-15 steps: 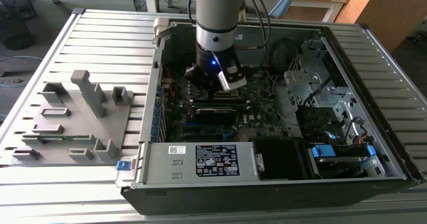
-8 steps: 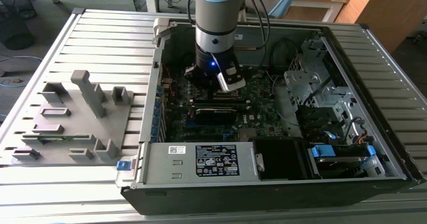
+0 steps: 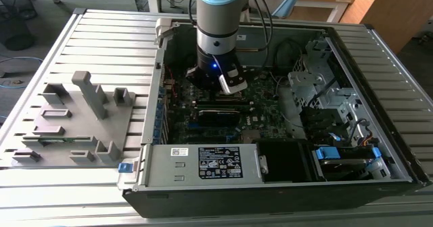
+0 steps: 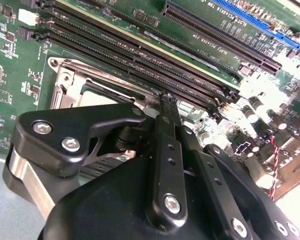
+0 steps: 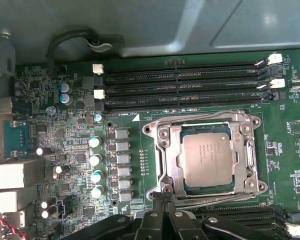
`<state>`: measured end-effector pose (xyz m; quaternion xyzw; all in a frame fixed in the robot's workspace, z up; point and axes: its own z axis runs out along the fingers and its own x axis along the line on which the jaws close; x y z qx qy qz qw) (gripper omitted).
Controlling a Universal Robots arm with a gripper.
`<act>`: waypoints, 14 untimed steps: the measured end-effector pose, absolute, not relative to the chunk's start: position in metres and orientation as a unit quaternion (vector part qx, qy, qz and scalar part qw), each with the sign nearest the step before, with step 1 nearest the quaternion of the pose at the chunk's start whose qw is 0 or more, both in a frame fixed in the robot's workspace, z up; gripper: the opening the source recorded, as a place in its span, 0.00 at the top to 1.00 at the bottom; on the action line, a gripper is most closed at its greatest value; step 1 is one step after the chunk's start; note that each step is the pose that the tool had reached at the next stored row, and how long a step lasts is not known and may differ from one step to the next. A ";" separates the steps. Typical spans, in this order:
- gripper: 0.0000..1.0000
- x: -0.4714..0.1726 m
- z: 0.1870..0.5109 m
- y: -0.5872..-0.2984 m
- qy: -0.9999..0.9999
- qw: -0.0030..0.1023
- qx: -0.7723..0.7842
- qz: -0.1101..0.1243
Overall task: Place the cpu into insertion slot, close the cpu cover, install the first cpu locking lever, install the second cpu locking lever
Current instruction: 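Install the second cpu locking lever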
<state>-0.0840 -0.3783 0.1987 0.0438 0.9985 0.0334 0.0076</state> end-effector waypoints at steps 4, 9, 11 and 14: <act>0.89 -0.084 0.198 -0.379 0.998 0.008 0.044 0.034; 0.89 -0.085 0.198 -0.381 0.998 0.010 0.043 0.034; 0.89 -0.086 0.199 -0.381 0.998 0.011 0.043 0.034; 0.89 -0.086 0.202 -0.381 0.998 0.011 0.043 0.034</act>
